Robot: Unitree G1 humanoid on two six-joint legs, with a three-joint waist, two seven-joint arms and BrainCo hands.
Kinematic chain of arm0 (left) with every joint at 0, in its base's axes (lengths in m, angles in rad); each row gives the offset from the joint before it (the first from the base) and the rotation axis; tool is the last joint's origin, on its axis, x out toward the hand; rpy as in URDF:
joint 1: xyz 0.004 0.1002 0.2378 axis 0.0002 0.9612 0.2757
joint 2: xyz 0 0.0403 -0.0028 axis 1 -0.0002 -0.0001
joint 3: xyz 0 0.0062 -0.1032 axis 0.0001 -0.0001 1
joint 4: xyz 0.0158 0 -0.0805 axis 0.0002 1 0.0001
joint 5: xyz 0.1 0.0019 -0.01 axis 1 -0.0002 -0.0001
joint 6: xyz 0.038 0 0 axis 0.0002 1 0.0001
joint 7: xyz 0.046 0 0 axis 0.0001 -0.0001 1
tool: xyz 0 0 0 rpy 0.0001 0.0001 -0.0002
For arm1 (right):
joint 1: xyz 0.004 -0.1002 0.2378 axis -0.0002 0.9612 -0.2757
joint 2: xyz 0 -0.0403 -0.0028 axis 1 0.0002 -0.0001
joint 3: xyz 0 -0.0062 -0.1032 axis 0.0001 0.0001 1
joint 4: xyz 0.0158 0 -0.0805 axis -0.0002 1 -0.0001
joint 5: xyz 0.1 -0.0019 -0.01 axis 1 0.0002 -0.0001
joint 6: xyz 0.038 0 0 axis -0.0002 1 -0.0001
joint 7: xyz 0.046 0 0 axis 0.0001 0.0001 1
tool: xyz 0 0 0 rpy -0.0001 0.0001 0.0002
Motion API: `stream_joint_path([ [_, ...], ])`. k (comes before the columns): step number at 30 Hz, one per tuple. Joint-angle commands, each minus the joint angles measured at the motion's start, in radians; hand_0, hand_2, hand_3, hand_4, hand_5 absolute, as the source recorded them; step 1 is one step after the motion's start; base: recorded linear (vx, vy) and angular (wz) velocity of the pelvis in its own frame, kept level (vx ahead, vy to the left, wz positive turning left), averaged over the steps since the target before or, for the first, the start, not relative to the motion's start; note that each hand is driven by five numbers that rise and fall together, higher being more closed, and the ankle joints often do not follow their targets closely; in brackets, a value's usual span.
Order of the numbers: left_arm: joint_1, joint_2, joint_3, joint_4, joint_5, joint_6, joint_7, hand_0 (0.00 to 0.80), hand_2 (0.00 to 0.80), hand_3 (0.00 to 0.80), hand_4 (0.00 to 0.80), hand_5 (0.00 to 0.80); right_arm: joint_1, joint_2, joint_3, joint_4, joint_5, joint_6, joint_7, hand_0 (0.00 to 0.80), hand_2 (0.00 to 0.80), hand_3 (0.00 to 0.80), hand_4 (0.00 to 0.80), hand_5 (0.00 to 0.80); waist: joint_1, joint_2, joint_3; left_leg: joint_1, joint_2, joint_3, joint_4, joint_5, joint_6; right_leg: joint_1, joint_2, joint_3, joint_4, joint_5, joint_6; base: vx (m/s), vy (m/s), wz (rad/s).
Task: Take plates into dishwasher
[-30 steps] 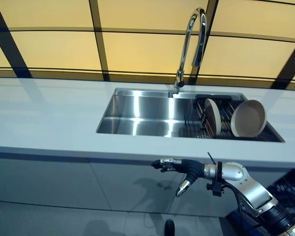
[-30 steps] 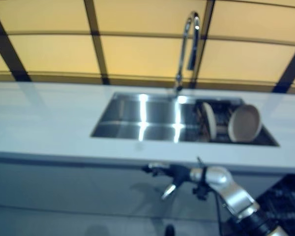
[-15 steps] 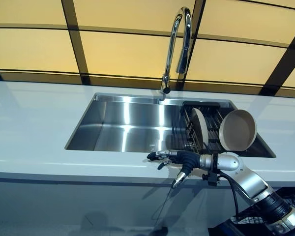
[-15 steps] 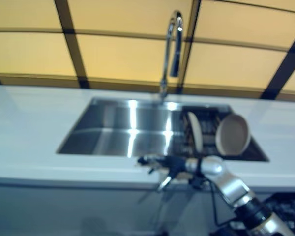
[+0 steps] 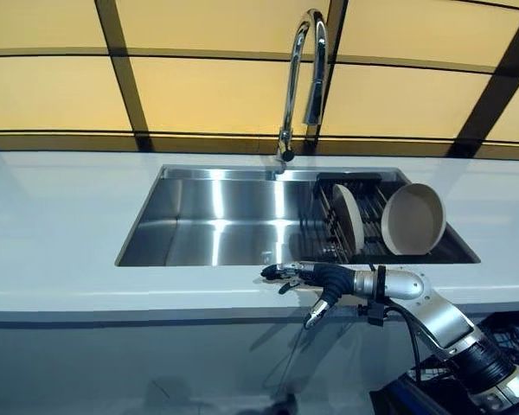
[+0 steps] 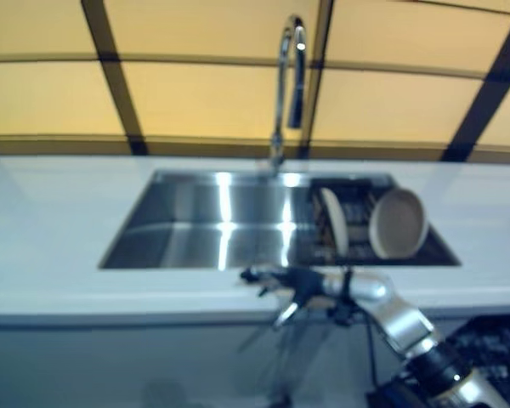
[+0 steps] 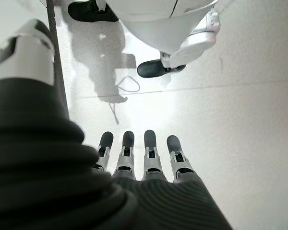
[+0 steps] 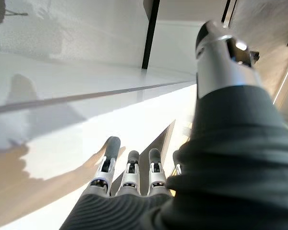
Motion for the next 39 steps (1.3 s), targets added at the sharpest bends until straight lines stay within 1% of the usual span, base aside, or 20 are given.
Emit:
stream_joint_path([
  [1,0.000,0.051,0.003,0.026,0.030,0.028,0.029,0.000,0.000,0.000,0.000,0.000,-0.024,0.058,-0.016,-0.011,-0.011,-0.034,0.000,0.000,0.000,0.000,0.000,0.000,0.053,-0.015,-0.014,-0.094,-0.034,0.011,0.073,0.046,0.018,-0.028,-0.194,0.022,0.196,0.066,0.192,-0.167,-0.081,-0.43],
  [3,0.000,0.061,0.008,0.025,0.021,0.035,0.024,0.000,0.000,0.000,0.000,0.000,-0.026,0.062,-0.009,-0.012,-0.019,-0.042,-0.004,0.000,0.000,0.000,0.000,0.000,0.068,-0.007,-0.016,-0.107,-0.022,0.018,0.069,0.058,0.018,-0.009,-0.204,0.023,0.214,0.043,0.187,-0.134,-0.150,-0.30],
  [4,0.003,0.071,0.018,0.031,0.011,0.039,0.017,0.000,0.000,0.000,0.000,0.000,-0.027,0.066,0.003,-0.003,-0.026,-0.062,0.001,0.000,0.000,0.000,0.000,0.000,0.082,0.004,-0.027,-0.111,0.006,0.042,0.046,0.077,0.007,0.038,-0.211,-0.011,0.169,-0.016,0.174,-0.074,-0.180,0.00],
  [6,0.006,0.074,0.028,0.037,0.010,0.043,0.018,0.000,0.000,0.000,0.000,0.000,-0.028,0.073,0.015,0.008,-0.031,-0.068,-0.005,0.000,0.000,0.000,0.000,0.000,0.085,0.005,-0.035,-0.106,0.017,0.051,0.026,0.081,-0.001,0.073,-0.199,-0.028,0.100,-0.038,0.175,0.003,-0.185,-0.18],
  [8,0.013,0.071,0.037,0.039,-0.027,0.033,0.033,0.000,0.000,0.000,0.000,0.000,-0.064,0.080,0.047,0.044,-0.027,-0.075,0.006,0.000,0.000,0.000,0.000,0.000,0.086,-0.003,-0.043,-0.097,0.024,0.060,0.021,0.068,-0.013,0.087,-0.178,-0.028,0.027,-0.035,0.180,0.060,-0.192,-0.57],
  [11,0.011,0.057,0.043,0.028,-0.028,0.026,0.027,0.000,0.000,0.000,0.000,0.000,-0.061,0.057,0.045,0.009,-0.011,-0.051,0.019,0.000,0.000,0.000,0.000,0.000,0.077,-0.004,-0.052,-0.087,0.044,0.076,0.007,0.075,-0.020,0.094,-0.154,-0.016,0.025,-0.057,0.172,0.057,-0.133,-0.66],
  [16,0.019,0.028,0.037,0.020,-0.042,0.027,0.036,0.000,0.000,0.000,0.000,0.000,-0.050,0.043,0.021,0.003,0.005,-0.048,0.046,0.000,0.000,0.000,0.000,0.000,0.073,-0.015,-0.064,-0.072,0.066,0.072,0.019,0.061,-0.039,0.111,-0.131,-0.022,0.003,-0.068,0.156,0.071,-0.160,-0.34],
  [17,0.027,0.021,0.047,0.029,-0.048,0.023,0.041,0.000,0.000,0.000,0.000,0.000,-0.049,0.038,0.019,0.001,0.007,-0.050,0.063,0.000,0.000,0.000,0.000,0.000,0.070,-0.018,-0.069,-0.067,0.078,0.071,0.047,0.047,-0.053,0.111,-0.123,-0.026,0.001,-0.074,0.142,0.034,-0.131,-0.06],
  [18,0.034,0.018,0.051,0.033,-0.051,0.019,0.043,0.000,0.000,0.000,0.000,0.000,-0.048,0.033,0.018,-0.005,0.011,-0.049,0.067,0.000,0.000,0.000,0.000,0.000,0.072,-0.022,-0.069,-0.081,0.090,0.064,0.098,0.063,-0.067,0.119,-0.115,-0.019,-0.011,-0.073,0.132,0.017,-0.150,0.02],
  [19,0.040,0.014,0.054,0.034,-0.061,0.014,0.046,0.000,0.000,0.000,0.000,0.000,-0.046,0.028,0.017,-0.008,0.011,-0.050,0.070,0.000,0.000,0.000,0.000,0.000,0.078,-0.026,-0.063,-0.126,0.097,0.042,0.192,0.107,-0.084,0.137,-0.099,-0.006,-0.030,-0.072,0.116,-0.005,-0.118,-0.01],
  [21,0.051,0.007,0.056,0.032,-0.070,0.002,0.050,0.000,0.000,0.000,0.000,0.000,-0.045,0.021,0.015,-0.010,0.002,-0.053,0.078,0.000,0.000,0.000,0.000,0.000,0.092,-0.038,-0.047,-0.233,0.096,0.010,0.373,0.170,-0.099,0.167,-0.085,0.014,-0.050,-0.079,0.089,-0.023,-0.108,-0.09],
  [22,0.055,0.003,0.057,0.027,-0.070,0.001,0.052,0.000,0.000,0.000,0.000,0.000,-0.045,0.018,0.012,-0.008,-0.008,-0.056,0.082,0.000,0.000,0.000,0.000,0.000,0.104,-0.044,-0.036,-0.289,0.092,-0.003,0.424,0.196,-0.102,0.186,-0.081,0.029,-0.055,-0.085,0.078,-0.013,-0.044,-0.17],
  [23,0.054,-0.001,0.055,0.021,-0.073,0.004,0.056,0.000,0.000,0.000,0.000,0.000,-0.049,0.014,0.010,-0.005,-0.014,-0.058,0.080,0.000,0.000,0.000,0.000,0.000,0.115,-0.044,-0.027,-0.318,0.085,-0.011,0.413,0.194,-0.099,0.200,-0.079,0.042,-0.057,-0.090,0.079,0.014,0.044,-0.14],
  [25,0.050,-0.005,0.049,0.018,-0.067,0.002,0.055,0.000,0.000,0.000,0.000,0.000,-0.062,0.013,0.021,0.002,-0.024,-0.060,0.064,0.000,0.000,0.000,0.000,0.000,0.133,-0.031,-0.016,-0.341,0.093,-0.003,0.275,0.215,-0.103,0.223,-0.073,0.057,-0.062,-0.098,0.095,0.048,0.119,-0.12],
  [26,0.043,-0.009,0.039,0.016,-0.057,0.001,0.054,0.000,0.000,0.000,0.000,0.000,-0.073,0.020,0.034,0.007,-0.036,-0.057,0.044,0.000,0.000,0.000,0.000,0.000,0.151,-0.014,0.002,-0.363,0.121,0.012,0.173,0.283,-0.116,0.253,-0.070,0.059,-0.062,-0.112,0.104,0.036,0.105,-0.22],
  [28,0.025,-0.009,0.023,-0.004,-0.088,0.024,0.064,0.000,0.000,0.000,0.000,0.000,-0.091,0.021,0.047,0.013,-0.025,-0.049,0.029,0.000,0.000,0.000,0.000,0.000,0.153,-0.017,0.000,-0.334,0.106,0.013,0.136,0.235,-0.097,0.250,-0.096,0.025,-0.056,-0.111,0.118,0.000,0.093,-0.35],
  [30,0.001,-0.004,0.004,-0.019,-0.117,0.039,0.070,0.000,0.000,0.000,0.000,0.000,-0.084,0.010,0.050,0.007,-0.017,-0.054,0.017,0.000,0.000,0.000,0.000,0.000,0.142,-0.004,-0.018,-0.271,0.096,0.010,0.042,0.228,-0.083,0.241,-0.094,0.002,-0.044,-0.119,0.123,0.011,0.133,-0.94],
  [32,-0.011,0.001,0.003,-0.016,-0.112,0.045,0.074,0.000,0.000,0.000,0.000,0.000,-0.069,-0.003,0.028,0.001,-0.011,-0.047,0.015,0.000,0.000,0.000,0.000,0.000,0.135,0.000,-0.033,-0.240,0.091,0.003,0.000,0.228,-0.083,0.239,-0.091,-0.005,-0.049,-0.120,0.126,0.038,0.070,-0.70],
  [35,-0.010,0.008,0.014,-0.005,-0.104,0.039,0.077,0.000,0.000,0.000,0.000,0.000,-0.049,-0.023,-0.016,0.002,0.001,-0.038,-0.004,0.000,0.000,0.000,0.000,0.000,0.129,-0.004,-0.059,-0.221,0.083,-0.006,-0.023,0.218,-0.082,0.236,-0.082,-0.008,-0.052,-0.129,0.126,0.044,0.039,0.20],
  [39,0.001,0.013,0.032,0.006,-0.093,0.036,0.070,0.000,0.000,0.000,0.000,0.000,-0.041,-0.048,-0.079,0.019,0.003,-0.038,-0.046,0.000,0.000,0.000,0.000,0.000,0.117,-0.007,-0.076,-0.211,0.093,0.019,-0.022,0.209,-0.080,0.238,-0.076,-0.004,-0.056,-0.137,0.122,0.031,0.022,0.06],
])
